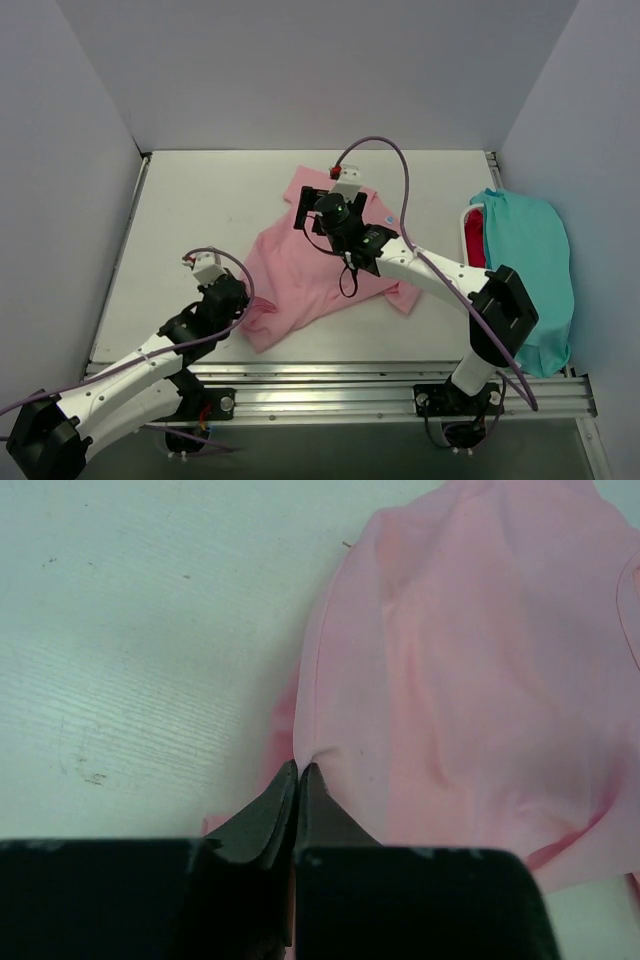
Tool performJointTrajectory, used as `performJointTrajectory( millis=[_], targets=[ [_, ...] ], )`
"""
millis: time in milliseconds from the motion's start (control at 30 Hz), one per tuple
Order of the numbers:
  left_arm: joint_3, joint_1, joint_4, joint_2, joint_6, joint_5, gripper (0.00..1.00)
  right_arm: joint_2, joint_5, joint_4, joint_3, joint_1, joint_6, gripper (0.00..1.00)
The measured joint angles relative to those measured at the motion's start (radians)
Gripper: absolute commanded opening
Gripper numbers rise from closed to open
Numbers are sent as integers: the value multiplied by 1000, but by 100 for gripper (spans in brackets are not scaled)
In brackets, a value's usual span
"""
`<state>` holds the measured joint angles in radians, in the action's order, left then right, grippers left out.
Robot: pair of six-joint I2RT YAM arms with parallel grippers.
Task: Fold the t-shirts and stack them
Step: Flatten out the tshirt
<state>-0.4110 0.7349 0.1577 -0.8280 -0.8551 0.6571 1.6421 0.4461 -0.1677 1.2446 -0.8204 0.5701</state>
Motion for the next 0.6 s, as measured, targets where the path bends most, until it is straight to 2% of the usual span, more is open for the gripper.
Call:
performJointTrajectory(
  millis=[367, 600],
  targets=[
    [3, -6, 11, 11, 12, -9, 2, 150, 44, 77, 227, 8, -77, 100],
    [3, -17, 11, 11, 29, -21, 2, 433, -1, 165, 618, 72, -116, 100]
  ],
)
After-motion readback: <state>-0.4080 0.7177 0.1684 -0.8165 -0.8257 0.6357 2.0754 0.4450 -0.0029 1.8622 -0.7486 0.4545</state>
